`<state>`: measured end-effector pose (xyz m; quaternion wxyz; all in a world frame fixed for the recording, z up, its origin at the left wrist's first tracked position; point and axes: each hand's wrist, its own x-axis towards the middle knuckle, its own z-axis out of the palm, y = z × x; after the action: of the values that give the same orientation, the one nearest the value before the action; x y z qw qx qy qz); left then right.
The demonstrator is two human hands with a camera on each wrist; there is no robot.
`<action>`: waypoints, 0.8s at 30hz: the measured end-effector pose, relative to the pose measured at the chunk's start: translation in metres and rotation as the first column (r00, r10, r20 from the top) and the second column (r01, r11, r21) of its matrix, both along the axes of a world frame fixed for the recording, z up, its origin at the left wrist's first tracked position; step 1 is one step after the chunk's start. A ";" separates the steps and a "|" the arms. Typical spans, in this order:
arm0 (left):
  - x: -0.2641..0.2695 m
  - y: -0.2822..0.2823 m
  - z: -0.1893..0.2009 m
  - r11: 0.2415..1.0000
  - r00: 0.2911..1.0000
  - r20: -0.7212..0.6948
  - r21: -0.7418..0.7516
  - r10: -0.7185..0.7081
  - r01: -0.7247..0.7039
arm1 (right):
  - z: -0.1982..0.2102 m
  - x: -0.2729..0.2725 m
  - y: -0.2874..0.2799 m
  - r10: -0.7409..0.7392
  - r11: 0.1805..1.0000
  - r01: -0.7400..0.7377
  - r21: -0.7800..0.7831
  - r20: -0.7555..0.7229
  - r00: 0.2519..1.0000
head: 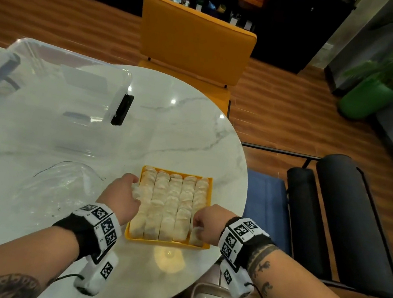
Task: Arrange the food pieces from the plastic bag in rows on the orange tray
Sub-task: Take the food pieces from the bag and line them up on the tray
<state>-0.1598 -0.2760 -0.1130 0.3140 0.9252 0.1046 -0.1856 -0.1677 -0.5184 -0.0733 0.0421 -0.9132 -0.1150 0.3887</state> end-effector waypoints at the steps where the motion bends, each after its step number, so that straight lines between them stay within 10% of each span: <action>1: 0.000 0.000 -0.001 1.000 1.000 0.000 0.018 -0.024 0.024 | -0.003 0.000 0.002 0.013 1.000 -0.013 -0.028 -0.004 1.000; 17: 0.000 0.005 -0.001 0.998 0.999 -0.005 0.017 -0.053 0.053 | -0.015 0.002 0.009 0.021 0.995 -0.003 -0.103 0.177 0.984; 24: -0.004 -0.007 0.018 0.933 0.999 0.019 -0.357 0.044 -0.035 | -0.001 0.007 0.009 -0.173 0.974 0.116 0.196 0.302 0.937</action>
<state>-0.1638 -0.2827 -0.0948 0.4817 0.8530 0.0836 -0.1830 -0.1605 -0.5095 -0.0738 0.1314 -0.9625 -0.0862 0.2211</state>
